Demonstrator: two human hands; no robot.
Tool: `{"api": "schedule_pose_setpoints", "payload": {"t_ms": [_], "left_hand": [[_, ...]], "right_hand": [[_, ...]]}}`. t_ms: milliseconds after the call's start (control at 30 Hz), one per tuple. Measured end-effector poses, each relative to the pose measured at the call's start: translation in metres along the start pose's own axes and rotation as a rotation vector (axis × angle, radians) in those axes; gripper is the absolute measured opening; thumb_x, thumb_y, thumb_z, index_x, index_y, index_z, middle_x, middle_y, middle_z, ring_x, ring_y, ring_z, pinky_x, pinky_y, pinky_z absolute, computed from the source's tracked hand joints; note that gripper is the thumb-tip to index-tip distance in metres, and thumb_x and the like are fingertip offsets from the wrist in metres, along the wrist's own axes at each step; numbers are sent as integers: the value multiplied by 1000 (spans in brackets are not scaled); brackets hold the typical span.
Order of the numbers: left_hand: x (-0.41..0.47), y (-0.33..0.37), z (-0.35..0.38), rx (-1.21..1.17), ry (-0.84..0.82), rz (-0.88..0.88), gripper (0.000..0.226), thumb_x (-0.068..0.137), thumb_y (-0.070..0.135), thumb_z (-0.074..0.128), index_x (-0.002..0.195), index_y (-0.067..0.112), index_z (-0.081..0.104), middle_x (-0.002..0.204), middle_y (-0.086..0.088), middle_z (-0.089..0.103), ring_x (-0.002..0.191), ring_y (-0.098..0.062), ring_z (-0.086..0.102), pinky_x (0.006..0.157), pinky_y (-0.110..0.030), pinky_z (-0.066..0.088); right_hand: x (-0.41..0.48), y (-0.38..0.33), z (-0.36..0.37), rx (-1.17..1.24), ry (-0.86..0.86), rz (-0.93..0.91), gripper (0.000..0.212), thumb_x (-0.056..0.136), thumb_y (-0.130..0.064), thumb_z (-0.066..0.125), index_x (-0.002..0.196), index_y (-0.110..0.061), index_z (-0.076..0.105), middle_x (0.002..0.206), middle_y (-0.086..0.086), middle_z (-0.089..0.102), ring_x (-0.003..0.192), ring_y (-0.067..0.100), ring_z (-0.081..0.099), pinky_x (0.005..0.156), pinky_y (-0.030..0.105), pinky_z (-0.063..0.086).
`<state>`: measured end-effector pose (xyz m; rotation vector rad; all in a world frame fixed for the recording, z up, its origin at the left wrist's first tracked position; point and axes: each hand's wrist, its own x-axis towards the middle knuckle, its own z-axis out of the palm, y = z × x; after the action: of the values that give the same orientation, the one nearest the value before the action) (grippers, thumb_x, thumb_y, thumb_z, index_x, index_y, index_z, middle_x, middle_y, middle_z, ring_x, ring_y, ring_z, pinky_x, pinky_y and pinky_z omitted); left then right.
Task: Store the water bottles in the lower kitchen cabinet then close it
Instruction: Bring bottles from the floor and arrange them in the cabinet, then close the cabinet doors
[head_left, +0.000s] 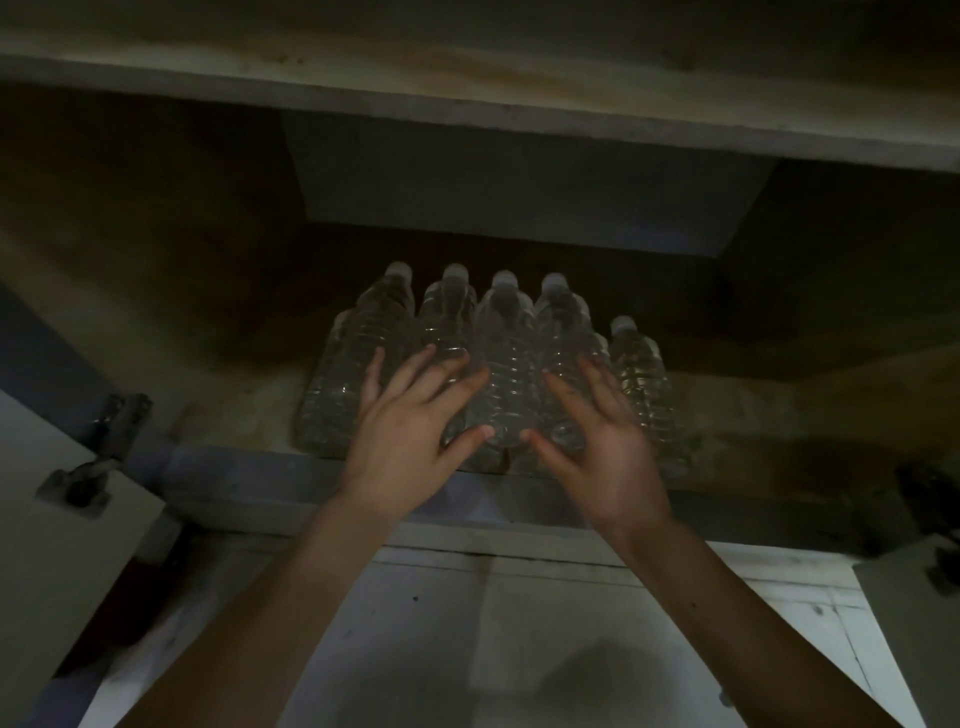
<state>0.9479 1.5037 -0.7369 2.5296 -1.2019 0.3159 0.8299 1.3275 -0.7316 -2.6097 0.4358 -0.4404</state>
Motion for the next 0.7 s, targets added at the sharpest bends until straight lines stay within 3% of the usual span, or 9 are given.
{"api": "schedule_pose_setpoints", "payload": {"t_ms": [133, 267, 367, 467, 700], "left_hand": [[-1, 0, 3, -15, -8, 11, 59, 91, 60, 41, 141, 29, 49, 146, 3, 50, 142, -25, 35, 118, -55, 16], [-10, 4, 1, -75, -16, 15, 59, 94, 56, 39, 144, 24, 46, 150, -1, 44, 146, -27, 28, 120, -47, 16], [-30, 15, -9, -111, 49, 20, 51, 96, 46, 44, 137, 17, 54, 144, -5, 51, 138, -28, 40, 116, -47, 27], [-60, 32, -23, -152, 55, -13, 45, 96, 39, 47, 130, 12, 60, 134, -8, 58, 127, -29, 49, 107, -44, 39], [-128, 82, -104, -178, -221, -63, 49, 98, 41, 40, 128, 9, 63, 130, -7, 62, 124, -26, 51, 102, -43, 44]], "right_hand": [[-1, 4, 4, 0, 23, -29, 64, 89, -43, 65, 146, -23, 45, 161, 9, 26, 150, 26, 17, 114, 31, 16], [-7, 7, 4, -55, 62, -102, 65, 91, -52, 53, 146, -18, 46, 157, 12, 33, 148, 30, 24, 114, 36, 24], [-28, 3, -1, -103, 137, -143, 57, 94, -45, 53, 140, -12, 51, 145, 12, 48, 139, 30, 38, 112, 37, 34], [-59, -3, -10, -105, 198, -156, 47, 93, -35, 57, 127, -4, 61, 126, 15, 60, 119, 33, 53, 97, 39, 45], [-137, -43, -78, -103, -38, 25, 48, 95, -36, 50, 129, -5, 61, 123, 14, 64, 116, 30, 57, 99, 40, 47]]}}
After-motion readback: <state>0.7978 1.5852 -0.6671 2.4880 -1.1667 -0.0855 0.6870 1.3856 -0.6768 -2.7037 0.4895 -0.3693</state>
